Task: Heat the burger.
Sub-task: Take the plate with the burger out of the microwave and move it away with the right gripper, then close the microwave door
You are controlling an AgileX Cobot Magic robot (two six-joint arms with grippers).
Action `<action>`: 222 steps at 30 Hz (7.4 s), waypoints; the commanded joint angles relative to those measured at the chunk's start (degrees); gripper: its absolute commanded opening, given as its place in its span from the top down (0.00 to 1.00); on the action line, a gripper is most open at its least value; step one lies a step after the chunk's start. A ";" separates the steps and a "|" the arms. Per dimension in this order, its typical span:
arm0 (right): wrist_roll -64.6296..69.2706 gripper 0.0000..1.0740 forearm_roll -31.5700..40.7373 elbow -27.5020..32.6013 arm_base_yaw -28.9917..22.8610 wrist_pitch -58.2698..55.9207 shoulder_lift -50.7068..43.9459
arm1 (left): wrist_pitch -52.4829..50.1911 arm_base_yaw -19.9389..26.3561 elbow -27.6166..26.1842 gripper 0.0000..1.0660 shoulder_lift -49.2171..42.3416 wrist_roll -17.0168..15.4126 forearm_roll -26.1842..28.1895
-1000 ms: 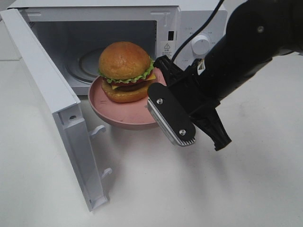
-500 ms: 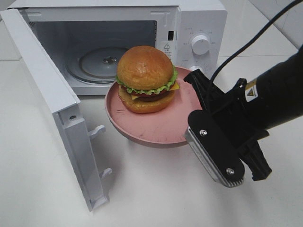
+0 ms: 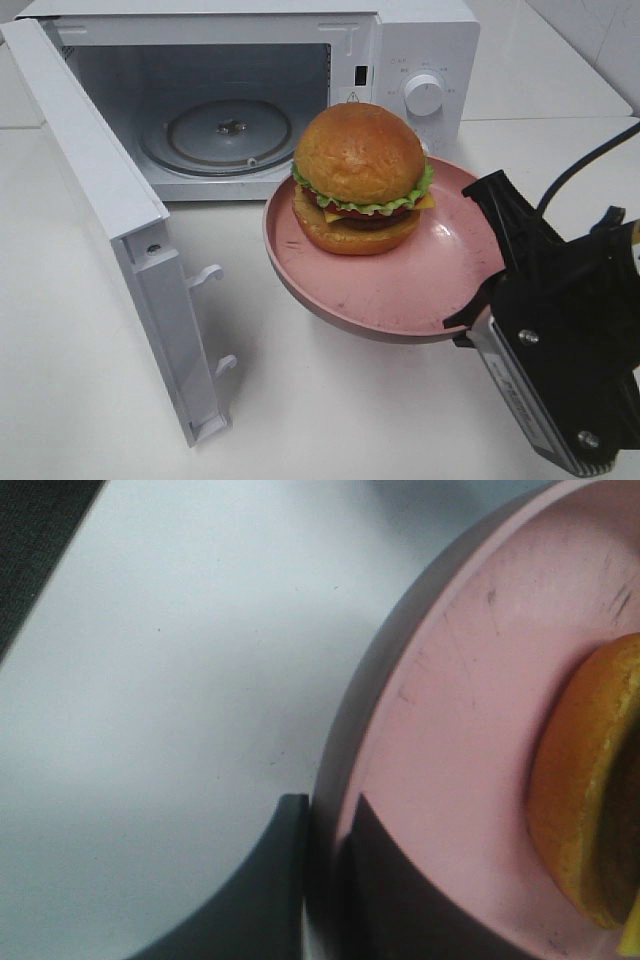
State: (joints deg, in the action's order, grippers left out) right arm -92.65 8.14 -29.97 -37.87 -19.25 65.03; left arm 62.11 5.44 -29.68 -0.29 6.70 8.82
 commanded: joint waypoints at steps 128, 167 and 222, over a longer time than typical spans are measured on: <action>155.96 0.51 -65.26 -5.61 9.63 -25.10 38.90 | -0.63 0.17 0.06 0.08 -0.46 -0.34 0.11; 99.35 0.29 -15.76 -5.61 9.63 -28.76 -13.01 | -0.63 0.17 0.06 0.08 -0.46 -0.34 0.11; 94.48 0.29 -11.69 1.55 31.74 -37.93 -66.86 | -0.63 0.17 0.06 0.08 -0.46 -0.34 0.11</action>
State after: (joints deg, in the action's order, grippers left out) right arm 2.75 -3.72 -28.59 -6.59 -57.52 -0.23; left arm 62.11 5.44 -29.68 -0.29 6.70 8.82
